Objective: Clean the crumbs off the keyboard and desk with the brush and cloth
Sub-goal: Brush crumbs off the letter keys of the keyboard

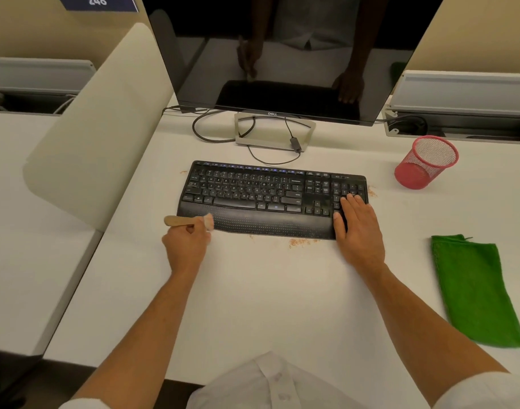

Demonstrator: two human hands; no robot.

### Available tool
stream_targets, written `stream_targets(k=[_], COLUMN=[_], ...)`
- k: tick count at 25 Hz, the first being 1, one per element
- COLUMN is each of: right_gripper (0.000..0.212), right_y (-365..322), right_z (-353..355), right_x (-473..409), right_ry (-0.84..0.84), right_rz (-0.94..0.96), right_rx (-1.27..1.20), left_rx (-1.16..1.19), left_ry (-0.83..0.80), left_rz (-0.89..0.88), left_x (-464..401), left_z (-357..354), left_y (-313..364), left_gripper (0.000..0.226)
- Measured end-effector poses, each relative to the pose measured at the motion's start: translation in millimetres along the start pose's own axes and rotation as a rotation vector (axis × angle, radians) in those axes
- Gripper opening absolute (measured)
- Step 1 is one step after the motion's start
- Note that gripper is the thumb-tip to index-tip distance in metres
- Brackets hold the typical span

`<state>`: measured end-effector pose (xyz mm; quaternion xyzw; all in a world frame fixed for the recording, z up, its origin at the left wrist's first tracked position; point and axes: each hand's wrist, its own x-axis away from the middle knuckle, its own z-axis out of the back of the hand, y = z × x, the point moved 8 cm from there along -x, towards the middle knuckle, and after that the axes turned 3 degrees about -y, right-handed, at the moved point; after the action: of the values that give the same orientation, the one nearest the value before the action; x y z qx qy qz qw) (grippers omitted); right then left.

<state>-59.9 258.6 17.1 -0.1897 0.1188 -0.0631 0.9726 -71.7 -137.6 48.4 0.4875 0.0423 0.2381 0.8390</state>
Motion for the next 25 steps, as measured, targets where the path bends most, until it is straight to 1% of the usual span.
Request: stream_targets(k=[3, 5, 7, 11, 13, 15, 18, 22, 25], right_gripper=[0.054, 0.054, 0.053, 0.049, 0.048, 0.051, 0.052, 0.052, 0.053], right_y=[0, 1, 1, 1, 0, 1, 0, 0, 0], right_z=[0, 0, -1, 0, 0, 0, 0, 0, 1], right_x=[0, -1, -1, 0, 0, -1, 0, 1, -1], right_ry=[-0.005, -0.002, -0.009, -0.012, -0.014, -0.01, 0.004, 0.013, 0.002], right_rz=[-0.009, -0.007, -0.009, -0.017, -0.021, -0.025, -0.021, -0.019, -0.024], right_rx=[0.0, 0.004, 0.008, 0.01, 0.011, 0.007, 0.007, 0.011, 0.015], left_rx=[0.043, 0.04, 0.058, 0.12, 0.112, 0.06, 0.031, 0.004, -0.006], left_ry=[0.063, 0.067, -0.014, -0.293, -0.352, -0.337, -0.26, -0.094, 0.021], left_rz=[0.028, 0.005, -0.046, -0.151, -0.201, -0.222, -0.186, -0.104, -0.03], left_x=[-11, -10, 1, 38, 47, 43, 24, -3, -25], left_z=[21, 21, 1, -64, -84, -89, -71, -21, 10], left_y=[-6, 0, 11, 33, 42, 46, 40, 26, 14], left_gripper=[0.027, 0.027, 0.025, 0.018, 0.02, 0.025, 0.028, 0.021, 0.024])
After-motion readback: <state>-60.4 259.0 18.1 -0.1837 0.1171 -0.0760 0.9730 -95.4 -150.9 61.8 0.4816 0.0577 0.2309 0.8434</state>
